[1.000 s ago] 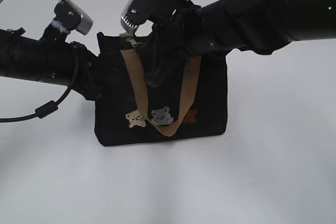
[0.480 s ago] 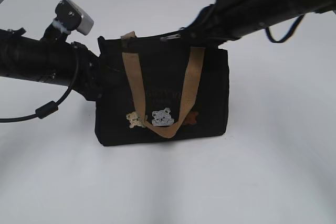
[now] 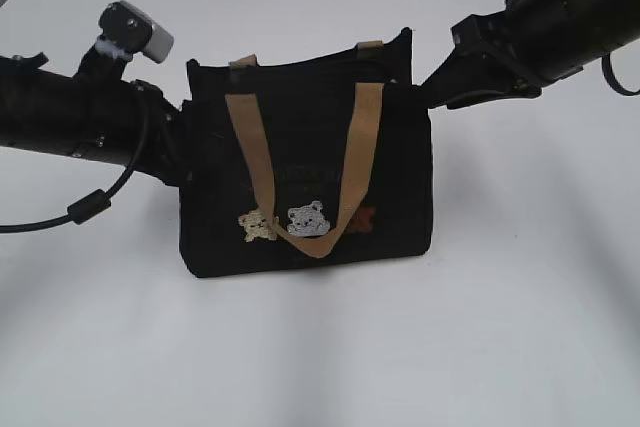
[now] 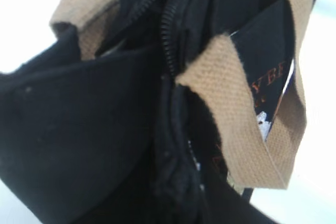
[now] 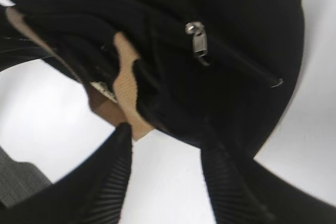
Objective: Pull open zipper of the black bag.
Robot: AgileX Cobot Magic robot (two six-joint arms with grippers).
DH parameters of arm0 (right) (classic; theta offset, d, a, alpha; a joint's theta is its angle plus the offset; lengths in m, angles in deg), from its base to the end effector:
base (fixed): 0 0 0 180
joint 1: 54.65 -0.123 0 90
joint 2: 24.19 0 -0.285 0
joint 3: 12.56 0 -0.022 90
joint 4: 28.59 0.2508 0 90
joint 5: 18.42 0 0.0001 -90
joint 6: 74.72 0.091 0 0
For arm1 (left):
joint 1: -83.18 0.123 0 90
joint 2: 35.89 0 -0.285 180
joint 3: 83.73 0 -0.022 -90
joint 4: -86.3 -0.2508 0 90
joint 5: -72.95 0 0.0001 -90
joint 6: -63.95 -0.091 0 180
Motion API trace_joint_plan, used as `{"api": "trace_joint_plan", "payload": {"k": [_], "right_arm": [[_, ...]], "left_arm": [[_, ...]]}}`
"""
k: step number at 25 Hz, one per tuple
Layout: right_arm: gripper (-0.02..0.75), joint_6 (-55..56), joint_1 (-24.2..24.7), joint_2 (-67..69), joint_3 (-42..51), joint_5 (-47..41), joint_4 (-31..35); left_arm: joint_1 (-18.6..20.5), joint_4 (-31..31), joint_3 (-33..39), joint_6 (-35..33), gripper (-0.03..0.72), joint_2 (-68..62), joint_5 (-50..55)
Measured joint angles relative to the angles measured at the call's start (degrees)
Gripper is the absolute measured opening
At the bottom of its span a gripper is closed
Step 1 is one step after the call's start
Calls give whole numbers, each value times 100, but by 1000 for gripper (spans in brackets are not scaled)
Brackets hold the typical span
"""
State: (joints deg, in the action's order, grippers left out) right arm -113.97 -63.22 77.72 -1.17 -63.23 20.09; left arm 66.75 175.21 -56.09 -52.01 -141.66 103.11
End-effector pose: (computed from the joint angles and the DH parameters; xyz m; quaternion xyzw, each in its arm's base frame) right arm 0.3293 0.0984 0.2584 -0.1505 0.9118 0.2828 0.2570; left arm 0.3048 -0.1376 0.1862 0.4248 0.7875 -0.2030 0.3978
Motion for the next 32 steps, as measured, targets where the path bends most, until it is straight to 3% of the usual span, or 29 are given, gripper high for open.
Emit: {"api": "trace_joint_plan", "payload": {"k": [3, 5, 8, 10, 12, 17, 25, 32], "right_arm": [[470, -20, 0, -291, 0, -513, -84], [512, 170, 0, -536, 0, -879, -297], [498, 969, 0, -918, -4, -1398, -1058], [470, 1620, 0, -1204, 77, -1723, -1829], [450, 2111, 0, -1589, 363, -1946, -2493], [417, 2771, 0, -3304, 1754, -2123, -3509], [386, 2831, 0, -6914, 3478, -2153, -3794], [369, 2798, 0, -8948, 3782, -1882, -3859]], "left_arm": [[6, -916, 10, 1332, 350, 145, -57], [6, -1904, 12, 2741, 435, 332, -19], [6, -3734, 17, 5435, 412, 704, 246], [6, -4931, 17, 7069, 329, 992, 492], [6, -5799, 76, 8234, 272, 1312, 670], [6, -6306, 588, 9456, 241, 2792, 893], [6, -7109, 1089, 10695, 238, 6190, 1895], [6, -7975, 1623, 10888, 238, 8693, 2799]]}}
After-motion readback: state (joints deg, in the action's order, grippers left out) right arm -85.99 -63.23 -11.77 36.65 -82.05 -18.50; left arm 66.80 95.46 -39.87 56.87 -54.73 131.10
